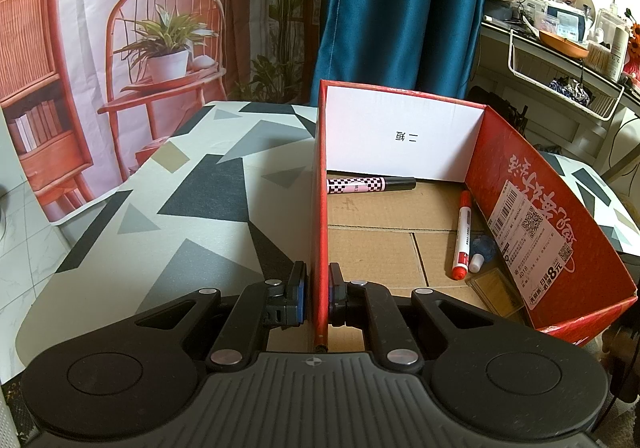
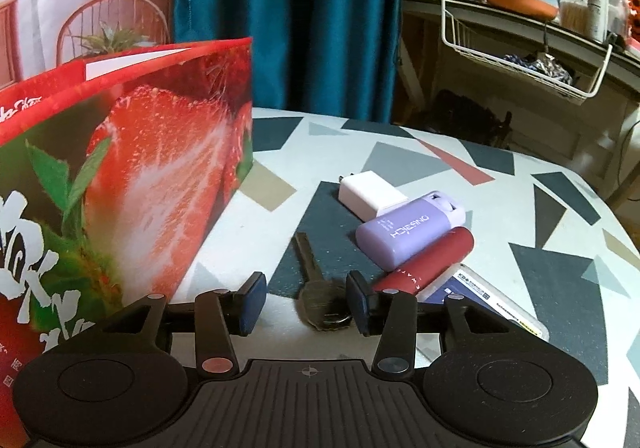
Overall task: Organize rigid objects
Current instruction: 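Close the right gripper on the key's blade and lift it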
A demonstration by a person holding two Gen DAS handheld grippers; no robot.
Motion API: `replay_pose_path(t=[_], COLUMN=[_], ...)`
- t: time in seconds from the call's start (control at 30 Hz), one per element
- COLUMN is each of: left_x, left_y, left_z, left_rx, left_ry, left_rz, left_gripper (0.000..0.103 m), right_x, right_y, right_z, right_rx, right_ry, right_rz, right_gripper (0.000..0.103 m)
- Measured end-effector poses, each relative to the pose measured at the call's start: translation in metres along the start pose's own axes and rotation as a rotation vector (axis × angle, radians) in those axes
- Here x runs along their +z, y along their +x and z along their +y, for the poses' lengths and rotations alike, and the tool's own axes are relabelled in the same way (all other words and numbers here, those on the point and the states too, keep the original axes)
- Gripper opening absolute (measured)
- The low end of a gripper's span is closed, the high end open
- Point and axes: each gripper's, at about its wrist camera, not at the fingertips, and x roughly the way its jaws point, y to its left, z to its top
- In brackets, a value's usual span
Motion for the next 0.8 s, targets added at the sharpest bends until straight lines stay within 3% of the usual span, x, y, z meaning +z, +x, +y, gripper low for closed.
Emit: replay_pose_path(t=[0.37, 0.47, 0.53, 0.77, 0.8], left_x=[0.000, 0.000, 0.000, 0.000, 0.000], left_y=[0.000, 0.000, 0.000, 0.000, 0.000], left_z=[-0.001, -0.001, -0.001, -0.001, -0.001], left_rx=[0.000, 0.000, 0.001, 0.001, 0.001], left_ry=[0.000, -0.001, 0.000, -0.001, 0.000], left_rz=[0.000, 0.000, 0.000, 0.000, 0.000], left_gripper=[0.011, 0.011, 0.011, 0.011, 0.011], right_x=[0.002, 0.002, 0.001, 0.000, 0.000], right_y=[0.006, 0.006, 0.005, 0.003, 0.002], right_z=[-0.010, -0.012, -0.013, -0.017, -0.018], right_rx=[0.001, -0.007, 0.007, 0.031, 0.042], right_ry=[0.064, 0.071, 0.074, 0.105, 0.112], right_rz=[0.032, 0.027, 0.024, 0.011, 0.001], right_gripper=[0.043, 0.036, 0.023, 0.020, 0.012])
